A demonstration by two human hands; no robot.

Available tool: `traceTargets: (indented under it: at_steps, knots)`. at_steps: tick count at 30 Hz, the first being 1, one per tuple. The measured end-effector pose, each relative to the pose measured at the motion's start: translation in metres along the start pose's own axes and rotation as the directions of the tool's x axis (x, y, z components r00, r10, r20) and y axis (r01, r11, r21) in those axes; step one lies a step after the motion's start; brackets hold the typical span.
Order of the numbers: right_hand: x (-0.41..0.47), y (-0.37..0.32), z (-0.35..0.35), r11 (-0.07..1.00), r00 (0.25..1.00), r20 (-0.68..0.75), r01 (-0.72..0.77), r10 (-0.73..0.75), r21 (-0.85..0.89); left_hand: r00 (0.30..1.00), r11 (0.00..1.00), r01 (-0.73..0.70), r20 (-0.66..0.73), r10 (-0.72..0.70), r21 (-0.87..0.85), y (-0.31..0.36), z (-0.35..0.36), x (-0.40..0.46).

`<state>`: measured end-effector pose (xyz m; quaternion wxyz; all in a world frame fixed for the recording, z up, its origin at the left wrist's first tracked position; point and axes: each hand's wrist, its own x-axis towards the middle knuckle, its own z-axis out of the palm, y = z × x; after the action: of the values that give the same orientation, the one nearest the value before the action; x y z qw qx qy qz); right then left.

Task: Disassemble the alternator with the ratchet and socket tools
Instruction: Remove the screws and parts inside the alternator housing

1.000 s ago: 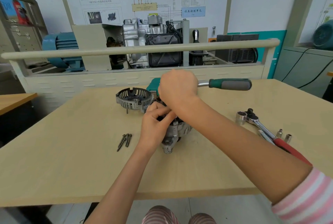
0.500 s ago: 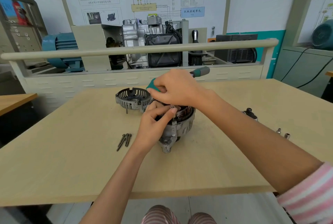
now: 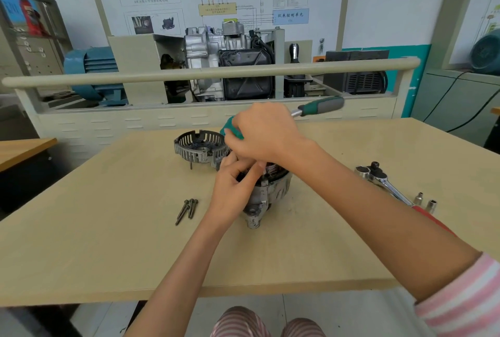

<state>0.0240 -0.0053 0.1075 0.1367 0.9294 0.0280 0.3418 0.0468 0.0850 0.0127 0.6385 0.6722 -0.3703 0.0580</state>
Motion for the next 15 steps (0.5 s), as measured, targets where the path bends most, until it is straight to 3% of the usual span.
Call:
traceTargets:
  at_steps: [3, 5, 11, 15]
  knots:
    - [-0.001, 0.008, -0.003, 0.983, 0.996, 0.03, 0.078, -0.084, 0.164, 1.0, 1.0, -0.028, 0.003, 0.028, -0.008, -0.001, -0.001, 0.0]
    - [-0.002, 0.01, -0.004, 0.979, 0.997, 0.055, 0.043, -0.054, 0.2, 0.999, 0.999, -0.032, -0.009, 0.032, -0.007, -0.001, 0.0, 0.001]
    - [0.002, -0.009, 0.002, 0.965, 0.969, 0.026, -0.244, 0.248, -0.092, 0.997, 1.0, -0.017, -0.072, 0.018, 0.004, -0.005, 0.003, 0.003]
    - [0.001, -0.009, 0.004, 0.983, 0.984, -0.022, -0.177, 0.176, -0.053, 0.999, 0.999, 0.033, -0.038, -0.034, -0.028, 0.0, 0.0, 0.002]
